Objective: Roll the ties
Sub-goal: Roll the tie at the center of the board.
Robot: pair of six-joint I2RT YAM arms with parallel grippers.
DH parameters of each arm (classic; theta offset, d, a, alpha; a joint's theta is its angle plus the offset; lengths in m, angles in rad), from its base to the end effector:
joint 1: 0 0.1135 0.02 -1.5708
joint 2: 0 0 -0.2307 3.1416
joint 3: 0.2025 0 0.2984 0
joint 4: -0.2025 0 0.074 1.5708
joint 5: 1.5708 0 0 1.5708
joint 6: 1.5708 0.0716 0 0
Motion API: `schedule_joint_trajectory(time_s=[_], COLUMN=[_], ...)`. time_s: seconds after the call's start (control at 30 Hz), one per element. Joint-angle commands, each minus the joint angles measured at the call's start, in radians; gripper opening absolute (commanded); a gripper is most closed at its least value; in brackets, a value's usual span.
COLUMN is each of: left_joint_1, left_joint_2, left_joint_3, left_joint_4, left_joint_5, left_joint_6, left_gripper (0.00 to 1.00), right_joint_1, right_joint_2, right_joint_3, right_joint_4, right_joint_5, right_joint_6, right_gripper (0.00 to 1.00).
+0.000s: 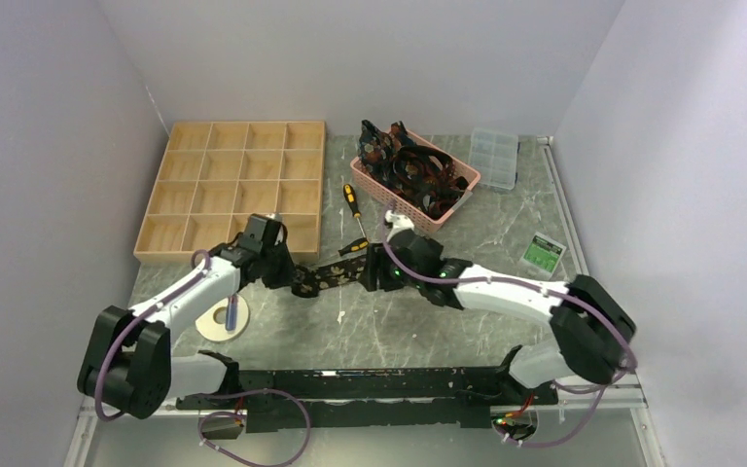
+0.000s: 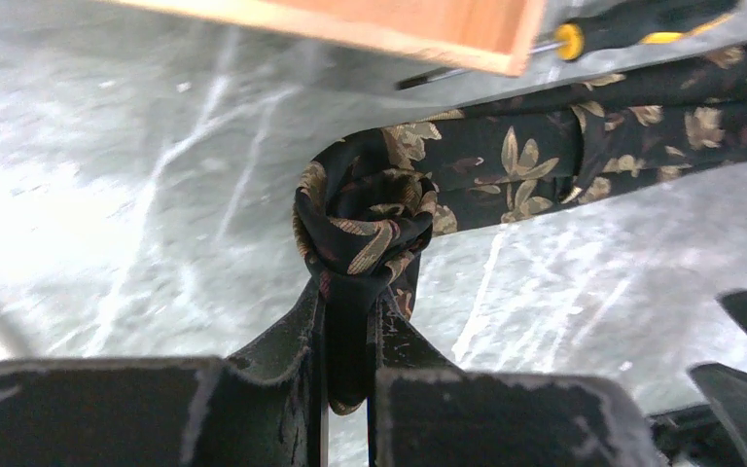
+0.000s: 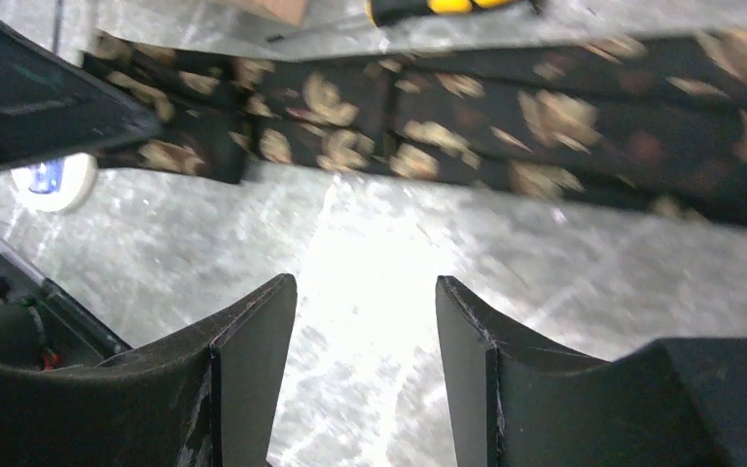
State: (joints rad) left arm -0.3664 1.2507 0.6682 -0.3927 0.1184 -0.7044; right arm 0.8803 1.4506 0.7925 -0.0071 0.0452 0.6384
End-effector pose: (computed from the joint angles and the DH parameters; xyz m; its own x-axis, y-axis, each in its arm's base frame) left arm 0.2826 -0.1175 0.1017 -0.8594 -0.3590 -0.3642 -0.1823 0.8804 -0.4378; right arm 0.2412 0.2869 0.1214 -0.7611 0.0134 -0.6485 -0.3660 0.8165 0.4465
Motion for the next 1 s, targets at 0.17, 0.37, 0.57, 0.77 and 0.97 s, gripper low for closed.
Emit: schedule_joint_trajectory(time_s=[0.17, 0.37, 0.57, 0.77, 0.97], left_joint_1=[-0.107, -0.235, -0.345, -0.404, -0.423], left_joint_2=[0.112, 0.319, 0.542, 0.676, 0.699], left_joint_3=[0.264, 0.421, 0.525, 0.648, 0.691], left_joint_4=[-0.533, -0.715, -0.808, -0.87, -0.775], left_joint_5=[-0.444, -0.618, -0.712, -0.765, -0.695], left_joint_6=[-0.029, -0.133, -0.25, -0.304, -0.225], left_gripper=[0.03, 0.03, 0.03, 0.03, 0.27], right_joint_1=[-0.002, -0.002, -0.003, -0.007, -0.01], right_joint_2=[-0.291, -0.377, -0.448, -0.485, -0.486], right_joint_3=[-0.239, -0.286, -0.317, -0.341, -0.346], right_joint_4=[-0.056, -0.088, -0.122, -0.141, -0.135], right_joint_5=[0.118, 0.147, 0.168, 0.179, 0.181], right_joint_6=[0.044, 0.04, 0.04, 0.04, 0.04], right_gripper=[0.6, 0.6, 0.61, 0.61, 0.61])
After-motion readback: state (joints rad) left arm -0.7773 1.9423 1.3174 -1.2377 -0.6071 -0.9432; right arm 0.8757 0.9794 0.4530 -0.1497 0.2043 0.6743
